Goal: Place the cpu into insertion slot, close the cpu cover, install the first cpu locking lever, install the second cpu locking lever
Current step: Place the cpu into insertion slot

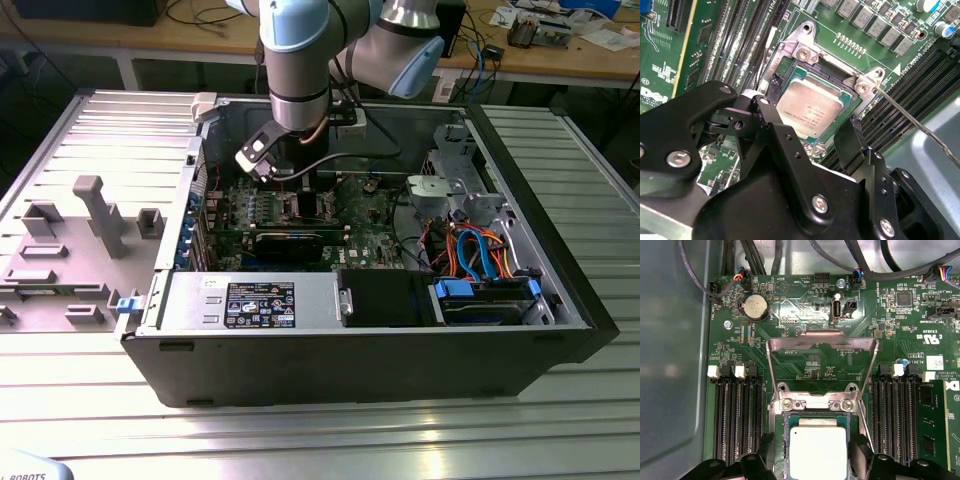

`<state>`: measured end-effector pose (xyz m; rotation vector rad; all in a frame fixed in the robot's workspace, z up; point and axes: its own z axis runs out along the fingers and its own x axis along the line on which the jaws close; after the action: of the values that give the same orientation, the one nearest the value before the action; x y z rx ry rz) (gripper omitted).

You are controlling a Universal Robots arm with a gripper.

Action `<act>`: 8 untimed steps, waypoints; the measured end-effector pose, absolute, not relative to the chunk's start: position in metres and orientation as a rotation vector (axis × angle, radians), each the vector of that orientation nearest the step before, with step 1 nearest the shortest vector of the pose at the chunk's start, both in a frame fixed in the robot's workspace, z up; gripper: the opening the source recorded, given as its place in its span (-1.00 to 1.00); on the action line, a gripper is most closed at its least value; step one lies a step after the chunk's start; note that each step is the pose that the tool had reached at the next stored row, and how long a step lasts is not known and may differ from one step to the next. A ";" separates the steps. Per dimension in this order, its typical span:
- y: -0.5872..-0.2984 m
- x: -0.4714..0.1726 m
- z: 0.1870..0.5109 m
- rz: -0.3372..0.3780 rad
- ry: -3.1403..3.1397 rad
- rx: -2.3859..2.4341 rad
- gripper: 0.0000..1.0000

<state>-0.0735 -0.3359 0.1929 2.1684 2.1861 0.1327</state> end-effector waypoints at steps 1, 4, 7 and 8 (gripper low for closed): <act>-0.336 -0.074 0.193 0.127 2.184 2.166 0.38; -0.335 -0.074 0.193 0.120 2.182 2.162 0.38; -0.335 -0.074 0.193 0.120 2.181 2.163 0.38; -0.335 -0.074 0.193 0.120 2.181 2.163 0.38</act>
<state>-0.0736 -0.3346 0.1930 2.1626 2.1814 0.1196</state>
